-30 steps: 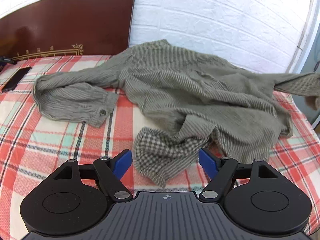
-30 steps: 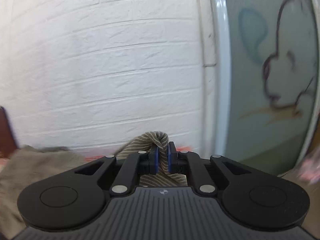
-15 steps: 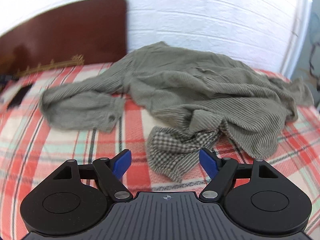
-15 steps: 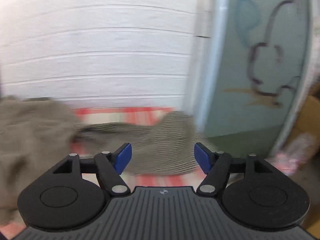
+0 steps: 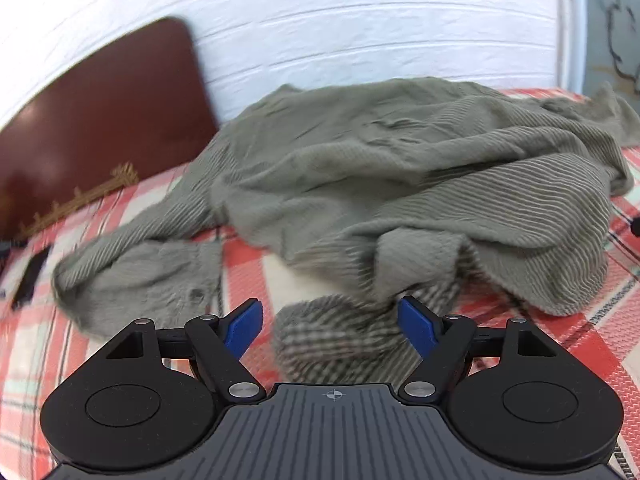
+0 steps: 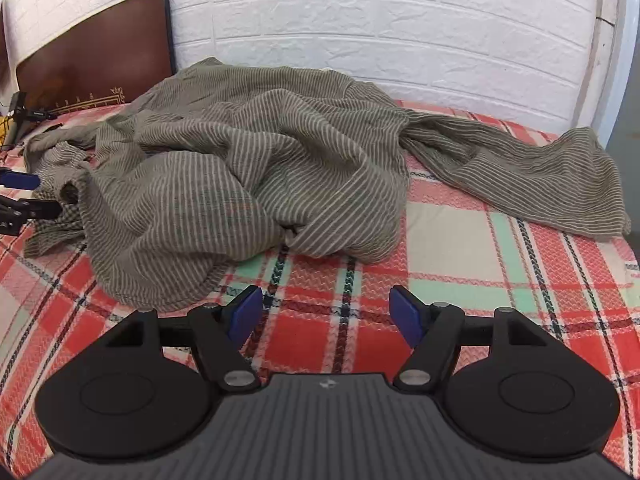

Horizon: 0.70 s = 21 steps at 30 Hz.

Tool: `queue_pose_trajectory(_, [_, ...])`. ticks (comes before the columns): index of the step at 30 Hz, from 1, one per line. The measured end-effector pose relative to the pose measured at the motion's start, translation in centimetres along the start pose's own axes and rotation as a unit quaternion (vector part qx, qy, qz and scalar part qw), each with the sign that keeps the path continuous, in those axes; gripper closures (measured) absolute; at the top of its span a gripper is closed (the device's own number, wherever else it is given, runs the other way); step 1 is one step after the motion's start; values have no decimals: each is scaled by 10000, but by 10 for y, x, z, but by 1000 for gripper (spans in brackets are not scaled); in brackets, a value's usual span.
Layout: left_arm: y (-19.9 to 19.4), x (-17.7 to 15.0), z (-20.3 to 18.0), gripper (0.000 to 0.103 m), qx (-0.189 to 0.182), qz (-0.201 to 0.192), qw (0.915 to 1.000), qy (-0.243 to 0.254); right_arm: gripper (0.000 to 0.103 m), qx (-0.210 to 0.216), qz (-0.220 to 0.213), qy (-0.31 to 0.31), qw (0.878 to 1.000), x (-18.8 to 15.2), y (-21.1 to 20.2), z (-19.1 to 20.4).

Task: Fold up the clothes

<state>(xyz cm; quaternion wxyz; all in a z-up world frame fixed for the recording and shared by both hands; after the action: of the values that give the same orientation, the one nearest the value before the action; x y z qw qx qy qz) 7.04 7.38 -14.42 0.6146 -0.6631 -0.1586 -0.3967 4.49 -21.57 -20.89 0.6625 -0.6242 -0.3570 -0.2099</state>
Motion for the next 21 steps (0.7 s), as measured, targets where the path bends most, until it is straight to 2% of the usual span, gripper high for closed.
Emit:
queue_pose_trajectory(2, [5,-6,6,18,50,104,9999,-98,29,71,10,-31,10000,0,-1,3])
queue_pose_trajectory(7, [16,-13,11,22,-6,254,9994,-227,29,712,202,87,9972,-4,6,31])
queue_pose_trajectory(9, [19,-12,8,28,-93,260,9994,-228,29,765,222,137,9967,-3,12,39])
queue_pose_trajectory(10, [21,-11,6,43,-153,273,9993,-218,29,792,233,163,9965,-3,15,43])
queue_pose_trajectory(11, [23,-10,3,71,-222,290,9991,-213,29,810,211,206,9963,-2,17,46])
queue_pose_trajectory(12, [24,-9,1,84,-264,287,9990,-218,32,828,183,253,9961,-1,18,49])
queue_pose_trajectory(13, [25,-8,-1,98,-292,274,9989,-229,39,883,180,273,9956,1,19,52])
queue_pose_trajectory(15, [17,-7,-2,99,-270,133,9990,-316,96,1047,334,273,9936,5,21,56])
queue_pose_trajectory(17, [7,-5,-2,100,-230,-34,9989,-417,99,1193,291,463,9913,12,8,52])
queue_pose_trajectory(21, [-42,-2,13,100,-168,-594,9956,-705,99,1515,74,821,9850,28,-28,41])
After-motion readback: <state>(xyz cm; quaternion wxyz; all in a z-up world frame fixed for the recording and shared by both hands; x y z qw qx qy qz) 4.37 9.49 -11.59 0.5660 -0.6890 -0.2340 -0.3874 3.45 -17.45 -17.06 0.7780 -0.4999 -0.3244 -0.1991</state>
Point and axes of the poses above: each gripper's, at about its wrist camera, not at the fingertips, and y roughly the way its jaws point, z to its left, x to its top, the point moved 5 cm from there along y, roughly the way its jaws point, and after that the axes turned 8 degrees about -x, right-handed, at the moved point
